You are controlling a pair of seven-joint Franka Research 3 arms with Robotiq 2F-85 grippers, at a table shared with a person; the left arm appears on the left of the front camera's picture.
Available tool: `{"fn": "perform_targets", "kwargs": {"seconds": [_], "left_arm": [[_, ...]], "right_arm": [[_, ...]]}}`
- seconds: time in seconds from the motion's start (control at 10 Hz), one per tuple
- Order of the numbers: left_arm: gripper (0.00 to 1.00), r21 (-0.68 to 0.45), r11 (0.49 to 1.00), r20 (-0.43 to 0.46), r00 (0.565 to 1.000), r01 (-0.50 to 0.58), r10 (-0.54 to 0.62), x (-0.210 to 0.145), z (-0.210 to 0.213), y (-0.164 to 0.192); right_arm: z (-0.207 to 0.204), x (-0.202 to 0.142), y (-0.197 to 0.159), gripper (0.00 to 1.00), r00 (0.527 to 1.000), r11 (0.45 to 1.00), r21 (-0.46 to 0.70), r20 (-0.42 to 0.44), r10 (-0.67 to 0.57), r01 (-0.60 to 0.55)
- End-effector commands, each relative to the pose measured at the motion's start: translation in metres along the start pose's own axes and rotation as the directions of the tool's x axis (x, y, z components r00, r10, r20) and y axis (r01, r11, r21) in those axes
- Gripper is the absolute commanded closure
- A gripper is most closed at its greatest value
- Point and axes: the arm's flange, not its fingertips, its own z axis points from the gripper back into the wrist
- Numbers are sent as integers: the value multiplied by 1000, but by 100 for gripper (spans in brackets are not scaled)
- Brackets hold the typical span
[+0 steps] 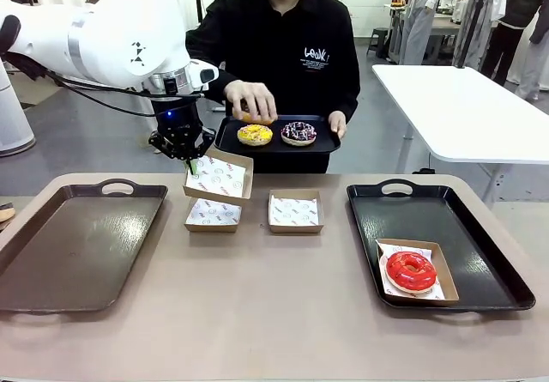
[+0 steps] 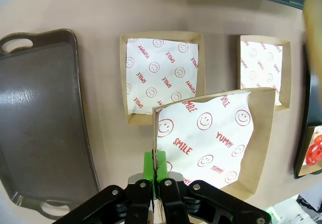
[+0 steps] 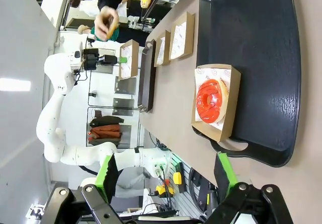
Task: Individually package the donuts and arrange them on the tray.
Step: Place the picked Paper togo box on the Handle tray while simultaneously picking up another Paper togo box from the table with the other hand.
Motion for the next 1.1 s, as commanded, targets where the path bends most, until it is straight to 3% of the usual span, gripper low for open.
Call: {"fn": "perform_targets", "kwargs": {"seconds": [0.0,1.0], "left_arm": [[100,-2,1000,2,1000,-14,14,-5,1,2],[100,-2,1000,2,1000,-14,14,-5,1,2]], "right_arm": [[0,0,-1,0,1000,1000,11,-3,-17,17],[0,0,-1,0,1000,1000,11,-3,-17,17]]}}
